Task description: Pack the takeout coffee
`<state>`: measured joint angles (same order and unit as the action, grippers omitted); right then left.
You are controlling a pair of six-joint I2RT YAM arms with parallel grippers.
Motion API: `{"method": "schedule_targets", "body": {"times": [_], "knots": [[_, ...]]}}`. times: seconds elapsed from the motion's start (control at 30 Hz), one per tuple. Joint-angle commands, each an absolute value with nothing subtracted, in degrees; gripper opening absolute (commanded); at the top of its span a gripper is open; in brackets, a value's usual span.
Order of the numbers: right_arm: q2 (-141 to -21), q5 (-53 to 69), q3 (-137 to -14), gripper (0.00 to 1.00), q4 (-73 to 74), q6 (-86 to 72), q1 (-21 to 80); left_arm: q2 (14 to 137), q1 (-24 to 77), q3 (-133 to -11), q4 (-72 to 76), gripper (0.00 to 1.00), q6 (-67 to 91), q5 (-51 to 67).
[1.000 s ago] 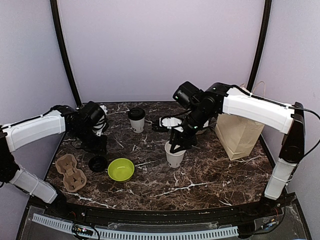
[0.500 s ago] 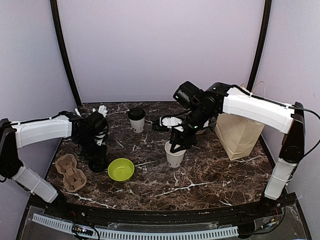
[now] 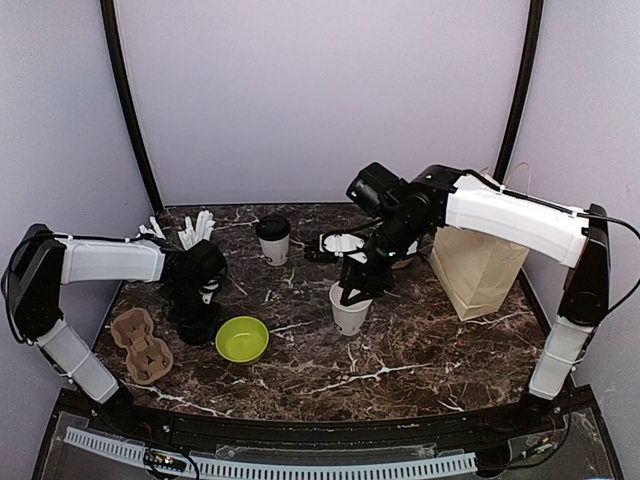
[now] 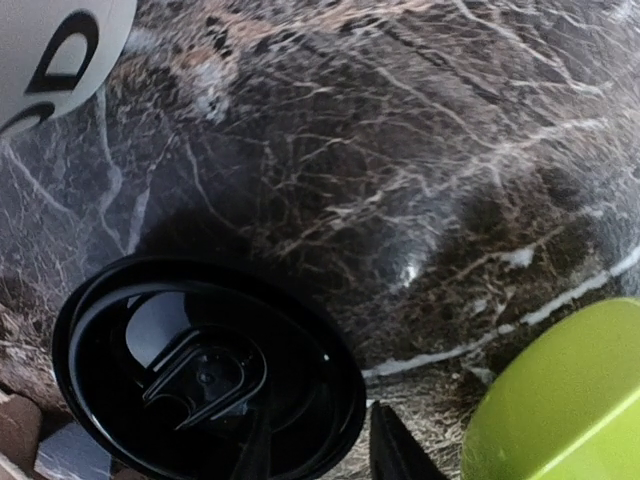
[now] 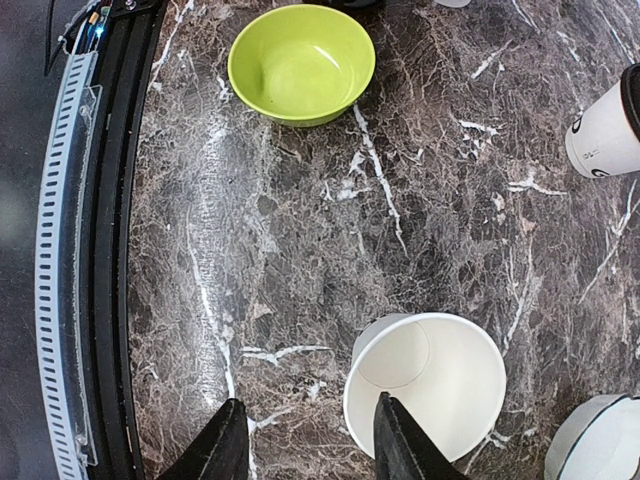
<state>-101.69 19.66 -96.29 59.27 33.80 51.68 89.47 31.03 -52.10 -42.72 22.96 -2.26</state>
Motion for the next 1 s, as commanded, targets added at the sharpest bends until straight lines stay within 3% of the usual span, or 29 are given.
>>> {"method": "schedule_targets", "body": {"times": [0.0,0.3,0.6,0.83,0.97], "knots": [[-100.9,19.7,-96.4,0.43,59.4,33.9,51.4,90.1,31.2,-51.0,-41.4,0.34,22.8,-2.8],[-100.9,19.7,-96.7,0.43,60.0,33.8,51.4,91.9,33.3,-52.4,-43.5,0.19,22.7,-4.1],[-99.6,20.1,-96.1,0.43,60.0,33.4,51.4,83.2,36.3,-57.6,-54.0,0.09,24.0,-3.7],[-99.0,20.3,-96.1,0.43,60.6,33.2,50.4,75.7,37.8,-66.6,-56.9,0.08,19.7,13.4],[-98.5,26.4,-98.7,0.43,60.5,31.5,46.5,73.5,38.5,-73.5,-54.2,0.07,18.5,22.1]]}}
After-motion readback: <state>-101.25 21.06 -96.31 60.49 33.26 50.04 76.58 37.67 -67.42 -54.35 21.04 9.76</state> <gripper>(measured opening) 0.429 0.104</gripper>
